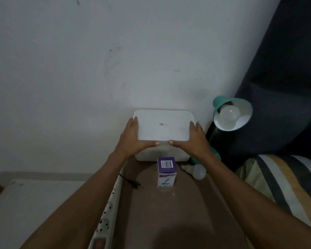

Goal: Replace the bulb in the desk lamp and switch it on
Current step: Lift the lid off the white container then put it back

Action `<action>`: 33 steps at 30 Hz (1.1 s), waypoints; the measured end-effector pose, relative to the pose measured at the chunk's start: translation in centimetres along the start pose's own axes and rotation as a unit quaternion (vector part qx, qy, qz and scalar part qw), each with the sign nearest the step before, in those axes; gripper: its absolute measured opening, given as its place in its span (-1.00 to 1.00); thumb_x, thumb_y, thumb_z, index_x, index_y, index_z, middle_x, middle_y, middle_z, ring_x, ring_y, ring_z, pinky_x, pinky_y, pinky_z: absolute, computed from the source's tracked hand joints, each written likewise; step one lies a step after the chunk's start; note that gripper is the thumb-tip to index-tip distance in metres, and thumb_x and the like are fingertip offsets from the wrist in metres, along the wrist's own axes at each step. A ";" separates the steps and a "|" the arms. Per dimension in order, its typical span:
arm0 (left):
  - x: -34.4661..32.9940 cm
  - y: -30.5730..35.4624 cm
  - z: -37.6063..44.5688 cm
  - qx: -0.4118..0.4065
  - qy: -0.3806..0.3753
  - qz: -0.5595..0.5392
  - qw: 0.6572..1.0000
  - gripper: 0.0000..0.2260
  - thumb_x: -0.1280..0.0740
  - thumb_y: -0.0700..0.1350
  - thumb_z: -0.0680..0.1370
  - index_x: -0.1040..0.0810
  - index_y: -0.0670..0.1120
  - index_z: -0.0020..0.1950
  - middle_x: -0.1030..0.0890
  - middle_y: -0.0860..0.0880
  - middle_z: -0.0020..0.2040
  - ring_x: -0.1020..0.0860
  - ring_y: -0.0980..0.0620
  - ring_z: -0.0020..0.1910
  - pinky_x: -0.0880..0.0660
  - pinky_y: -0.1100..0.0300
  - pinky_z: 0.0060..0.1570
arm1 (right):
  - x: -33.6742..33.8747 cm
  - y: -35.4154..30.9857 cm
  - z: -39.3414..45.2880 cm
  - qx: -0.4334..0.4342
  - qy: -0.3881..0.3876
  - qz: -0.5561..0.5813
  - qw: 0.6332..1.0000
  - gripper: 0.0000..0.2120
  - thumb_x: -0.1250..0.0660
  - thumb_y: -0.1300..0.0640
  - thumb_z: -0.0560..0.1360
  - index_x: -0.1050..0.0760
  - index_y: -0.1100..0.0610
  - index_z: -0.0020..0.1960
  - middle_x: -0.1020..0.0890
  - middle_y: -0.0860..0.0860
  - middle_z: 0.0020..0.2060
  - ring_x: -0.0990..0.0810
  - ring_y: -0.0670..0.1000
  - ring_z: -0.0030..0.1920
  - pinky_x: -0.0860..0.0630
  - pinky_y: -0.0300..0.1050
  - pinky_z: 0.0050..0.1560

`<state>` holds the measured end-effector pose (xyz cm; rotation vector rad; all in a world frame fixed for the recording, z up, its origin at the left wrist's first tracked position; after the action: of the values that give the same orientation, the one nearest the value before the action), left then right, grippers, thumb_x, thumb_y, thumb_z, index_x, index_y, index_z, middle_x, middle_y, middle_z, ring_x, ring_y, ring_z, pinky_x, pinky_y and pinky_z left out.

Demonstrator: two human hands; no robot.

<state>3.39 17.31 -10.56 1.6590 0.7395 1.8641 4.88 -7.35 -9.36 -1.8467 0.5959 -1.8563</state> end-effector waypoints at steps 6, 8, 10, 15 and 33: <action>0.1 0.0 0.7 -0.025 0.038 -0.024 0.999 0.02 -0.67 0.23 0.23 -0.26 -0.10 0.51 -0.41 -0.08 0.41 -0.40 0.01 0.31 -0.43 0.07 0.30 | 0.2 0.7 0.9 0.000 -0.004 0.034 0.999 0.28 -0.47 -0.53 0.04 -0.13 0.07 0.56 -0.27 0.14 0.49 -0.30 0.18 0.46 -0.37 0.15 0.41; 0.1 -0.3 1.0 -0.028 0.039 -0.017 0.999 -0.07 -0.67 0.25 0.21 -0.34 -0.11 0.40 -0.45 -0.05 0.31 -0.40 0.06 0.22 -0.44 0.11 0.14 | 0.2 0.8 1.0 0.010 -0.001 0.039 0.999 0.24 -0.44 -0.56 -0.02 -0.22 0.07 0.48 -0.37 0.11 0.39 -0.41 0.14 0.36 -0.46 0.14 0.30; 0.0 -0.5 1.2 -0.033 0.043 -0.014 0.998 -0.11 -0.67 0.26 0.20 -0.37 -0.12 0.33 -0.46 -0.03 0.23 -0.42 0.04 0.18 -0.41 0.14 0.07 | 0.2 0.8 1.0 0.013 -0.002 0.037 0.999 0.23 -0.44 -0.54 -0.03 -0.24 0.07 0.46 -0.38 0.10 0.38 -0.42 0.13 0.33 -0.48 0.12 0.27; 0.4 -0.2 1.2 -0.050 0.059 -0.023 0.997 -0.18 -0.68 0.22 0.22 -0.38 -0.12 0.26 -0.46 0.00 0.16 -0.45 0.02 0.14 -0.40 0.15 0.02 | 0.2 0.7 0.8 0.010 0.022 0.043 0.999 0.29 -0.40 -0.62 -0.07 -0.27 0.11 0.46 -0.41 0.10 0.37 -0.44 0.13 0.33 -0.49 0.13 0.26; 5.9 3.0 -6.0 -0.081 0.103 -0.023 0.991 -0.17 -0.66 0.31 0.17 -0.40 -0.05 0.23 -0.51 0.01 0.19 -0.49 0.04 0.16 -0.48 0.16 0.00 | 3.7 -3.8 -6.5 0.030 0.066 0.090 0.993 0.26 -0.33 -0.59 0.10 -0.10 0.10 0.57 -0.23 0.08 0.53 -0.30 0.13 0.48 -0.40 0.19 0.39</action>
<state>-3.31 19.02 -4.87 1.3515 0.6826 2.0259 -1.68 -6.53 -4.20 -1.5862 0.7198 -1.8653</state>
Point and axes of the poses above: each hand's wrist, its own z-axis towards the middle knuckle, its own x-axis out of the back of the hand, y = z × x, the point moved 2 cm from there along z, towards the middle knuckle
